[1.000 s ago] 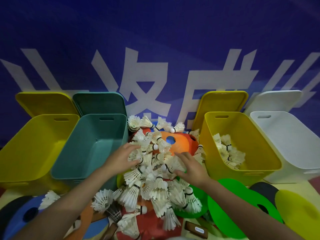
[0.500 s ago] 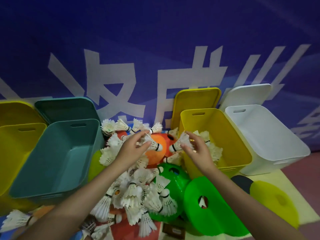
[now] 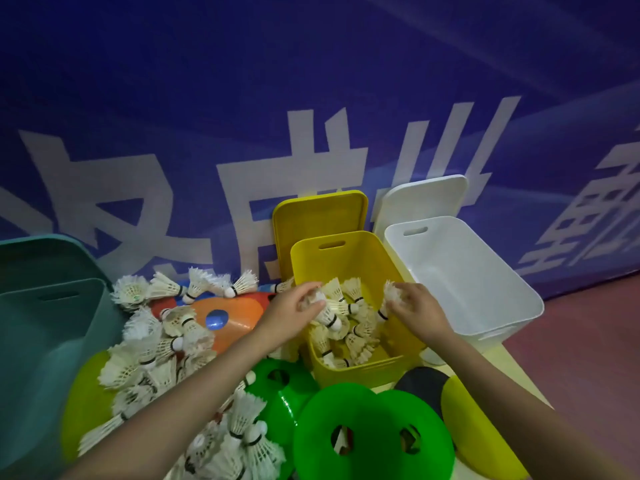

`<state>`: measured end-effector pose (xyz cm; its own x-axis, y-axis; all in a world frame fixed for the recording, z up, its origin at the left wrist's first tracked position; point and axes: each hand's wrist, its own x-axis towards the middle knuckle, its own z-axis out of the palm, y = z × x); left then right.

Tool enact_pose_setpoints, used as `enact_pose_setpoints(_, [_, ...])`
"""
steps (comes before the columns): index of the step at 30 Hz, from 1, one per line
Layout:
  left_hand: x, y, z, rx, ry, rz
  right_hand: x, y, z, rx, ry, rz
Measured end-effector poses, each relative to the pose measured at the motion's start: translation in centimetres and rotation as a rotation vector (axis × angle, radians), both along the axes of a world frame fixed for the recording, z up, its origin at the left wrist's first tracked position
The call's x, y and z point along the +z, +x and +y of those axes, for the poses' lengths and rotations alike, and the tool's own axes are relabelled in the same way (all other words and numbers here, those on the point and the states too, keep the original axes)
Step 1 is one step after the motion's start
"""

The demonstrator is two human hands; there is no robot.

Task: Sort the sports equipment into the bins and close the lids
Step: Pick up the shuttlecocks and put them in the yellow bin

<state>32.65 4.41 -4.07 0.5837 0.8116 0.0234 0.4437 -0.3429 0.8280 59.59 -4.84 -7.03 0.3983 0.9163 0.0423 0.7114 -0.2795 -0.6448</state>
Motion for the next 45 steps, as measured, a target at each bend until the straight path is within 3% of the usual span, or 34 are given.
enact_pose_setpoints(8, [-4.5, 7.1, 1.6, -0.249, 0.064, 0.533, -2.4, 1.5, 1.5, 0.321, -0.055, -0.254])
enact_pose_setpoints(13, [-6.8, 10.1, 1.9, -0.238, -0.054, 0.615, -3.3, 1.9, 1.5, 0.309, 0.017, -0.239])
enact_pose_setpoints(16, [-8.1, 10.6, 2.0, -0.283, -0.057, 0.757, -3.7, 2.0, 1.5, 0.296, 0.043, -0.211])
enact_pose_setpoints(20, [-9.1, 10.0, 2.1, -0.352, 0.014, 1.044, -3.9, 2.1, 1.6, 0.270, 0.053, -0.182])
enact_pose_setpoints(22, [-9.2, 9.8, 2.1, -0.332, 0.089, 1.086, -3.8, 2.1, 1.7, 0.275, 0.056, -0.206])
enact_pose_setpoints(24, [-8.8, 10.1, 2.2, -0.280, 0.209, 0.996, -3.7, 2.0, 1.7, 0.294, 0.003, -0.268])
enact_pose_setpoints(28, [-6.0, 9.9, 2.3, -0.147, 0.439, 0.600, -2.9, 1.5, 1.7, 0.381, -0.245, -0.498])
enact_pose_setpoints(31, [-4.5, 8.1, 2.1, 0.006, 0.521, 0.452, -1.7, 0.6, 2.1, 0.392, -0.451, -0.564])
enact_pose_setpoints(34, [-4.8, 5.8, 1.4, 0.178, 0.386, 0.423, -1.5, -0.4, 3.2, 0.398, -0.671, -0.531])
enact_pose_setpoints(36, [-5.6, 4.4, 0.7, 0.254, 0.257, 0.368, -2.3, -0.8, 3.6, 0.423, -0.779, -0.387])
enact_pose_setpoints(40, [-6.6, 3.2, -0.3, 0.375, 0.034, 0.134, -4.7, -1.4, 3.4, 0.522, -0.989, -0.356])
enact_pose_setpoints(42, [-6.7, 3.3, -0.6, 0.402, 0.025, 0.079, -5.3, -1.5, 3.5, 0.530, -1.003, -0.358])
enact_pose_setpoints(45, [-7.2, 3.2, -0.6, 0.431, 0.011, 0.028, -4.9, -1.3, 3.6, 0.441, -0.854, -0.320])
